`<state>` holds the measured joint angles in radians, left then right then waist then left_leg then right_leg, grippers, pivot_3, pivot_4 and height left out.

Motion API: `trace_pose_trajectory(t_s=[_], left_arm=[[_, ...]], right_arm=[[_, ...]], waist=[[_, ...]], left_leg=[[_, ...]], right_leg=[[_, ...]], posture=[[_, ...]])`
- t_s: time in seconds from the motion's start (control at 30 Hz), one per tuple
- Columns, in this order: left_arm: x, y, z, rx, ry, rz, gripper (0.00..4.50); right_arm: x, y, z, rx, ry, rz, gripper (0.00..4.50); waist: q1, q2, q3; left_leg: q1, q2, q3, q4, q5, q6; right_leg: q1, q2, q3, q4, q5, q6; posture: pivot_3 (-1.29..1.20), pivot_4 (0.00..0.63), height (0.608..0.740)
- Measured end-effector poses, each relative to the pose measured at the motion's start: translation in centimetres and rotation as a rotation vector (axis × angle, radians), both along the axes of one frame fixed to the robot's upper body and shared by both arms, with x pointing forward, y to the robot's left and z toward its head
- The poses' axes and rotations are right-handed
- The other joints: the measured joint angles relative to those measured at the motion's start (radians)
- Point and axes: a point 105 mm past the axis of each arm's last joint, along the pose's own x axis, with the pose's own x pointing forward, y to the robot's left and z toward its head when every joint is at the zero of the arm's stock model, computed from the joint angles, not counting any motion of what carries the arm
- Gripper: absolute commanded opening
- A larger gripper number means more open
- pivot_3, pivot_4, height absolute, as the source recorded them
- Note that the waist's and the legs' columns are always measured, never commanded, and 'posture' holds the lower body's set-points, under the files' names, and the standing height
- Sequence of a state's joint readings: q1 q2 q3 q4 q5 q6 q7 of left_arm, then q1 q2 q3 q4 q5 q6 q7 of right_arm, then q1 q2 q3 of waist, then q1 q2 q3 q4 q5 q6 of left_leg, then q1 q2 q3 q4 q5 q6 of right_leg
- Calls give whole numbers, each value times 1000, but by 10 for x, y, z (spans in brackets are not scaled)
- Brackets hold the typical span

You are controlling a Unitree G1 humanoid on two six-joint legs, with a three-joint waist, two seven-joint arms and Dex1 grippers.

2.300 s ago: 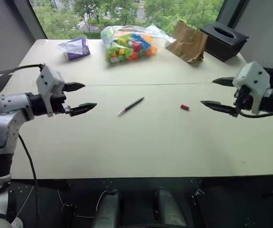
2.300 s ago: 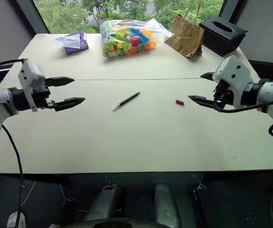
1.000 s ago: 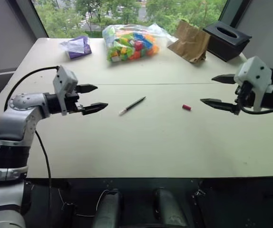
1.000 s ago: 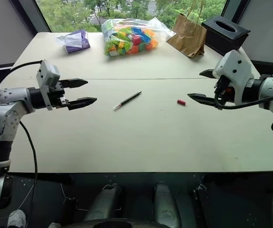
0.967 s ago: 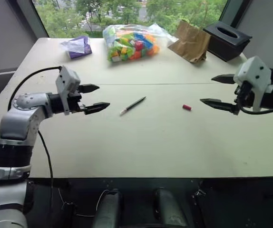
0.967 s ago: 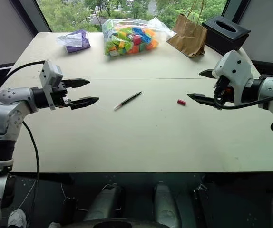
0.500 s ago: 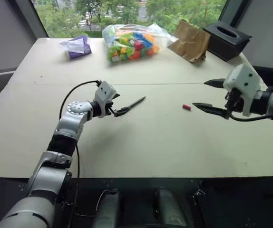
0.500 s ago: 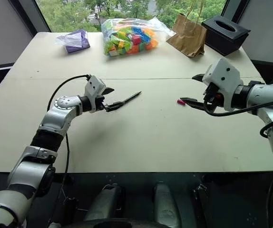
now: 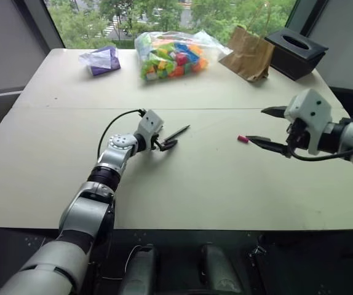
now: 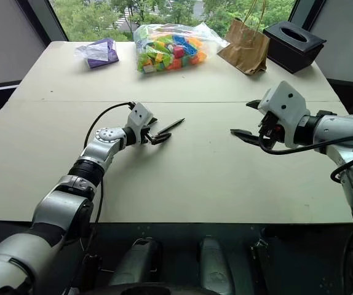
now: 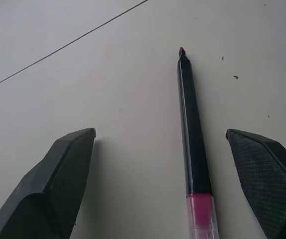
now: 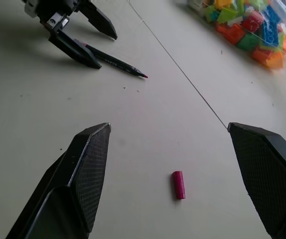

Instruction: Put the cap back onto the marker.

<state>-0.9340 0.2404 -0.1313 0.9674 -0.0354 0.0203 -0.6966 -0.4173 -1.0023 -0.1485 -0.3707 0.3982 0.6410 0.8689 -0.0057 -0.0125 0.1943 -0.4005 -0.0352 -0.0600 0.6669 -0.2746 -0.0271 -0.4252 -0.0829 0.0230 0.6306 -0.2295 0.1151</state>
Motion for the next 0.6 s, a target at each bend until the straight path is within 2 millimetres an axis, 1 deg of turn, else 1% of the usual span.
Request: trace_pose_trajectory(t_s=[0.07,0.17,0.23,0.27,0.3,0.37,0.4,0.47,0.6], left_arm=[[1,-1,0,-2,4,3,4383],[1,-3,-3,-6,8,-2,3599],[0,-6,-5,-11,13,-14,2605],[-1,-8,-6,-12,17,-25,1950],[-2,-8,-7,-12,20,-26,1599],[-2,-8,-8,-11,27,-28,712],[-2,-7,-9,-9,29,-28,193],[-2,-7,-9,-7,30,-28,11],[-3,-6,-9,-6,33,-39,6]], right_arm=[[0,0,0,0,-2,1,3897],[0,0,1,-1,-7,2,3897],[0,0,1,-1,-9,2,3897],[0,0,1,-1,-11,2,3897],[0,0,1,-1,-11,2,3897],[0,0,1,-1,-13,1,3897],[0,0,1,-1,-14,1,3897],[0,0,1,-2,-13,1,3897],[0,0,0,-2,-11,1,3897]], waist=[[1,0,0],[1,0,-1],[0,0,-1],[-1,0,-1],[-2,0,-1],[-5,0,-1],[-8,0,-1],[-9,0,-1],[-9,0,-1]], left_leg=[[0,0,0,0,0,0],[1,0,0,0,0,0],[3,0,0,0,0,0],[4,0,0,0,0,0],[6,0,0,0,0,0],[10,0,-1,0,0,0],[11,0,-1,0,0,0],[11,1,-1,0,0,0],[11,1,0,0,0,0]], right_leg=[[0,0,0,0,0,0],[1,0,0,0,0,0],[3,0,0,0,0,0],[5,0,0,0,0,0],[6,0,0,0,0,0],[10,0,0,0,0,0],[11,1,0,0,0,0],[11,1,0,0,0,0],[11,1,0,0,0,0]], posture=[[0,150,740],[0,150,740],[0,150,740],[0,150,740],[0,150,740],[0,150,740],[0,150,740],[0,150,740],[0,150,740]])
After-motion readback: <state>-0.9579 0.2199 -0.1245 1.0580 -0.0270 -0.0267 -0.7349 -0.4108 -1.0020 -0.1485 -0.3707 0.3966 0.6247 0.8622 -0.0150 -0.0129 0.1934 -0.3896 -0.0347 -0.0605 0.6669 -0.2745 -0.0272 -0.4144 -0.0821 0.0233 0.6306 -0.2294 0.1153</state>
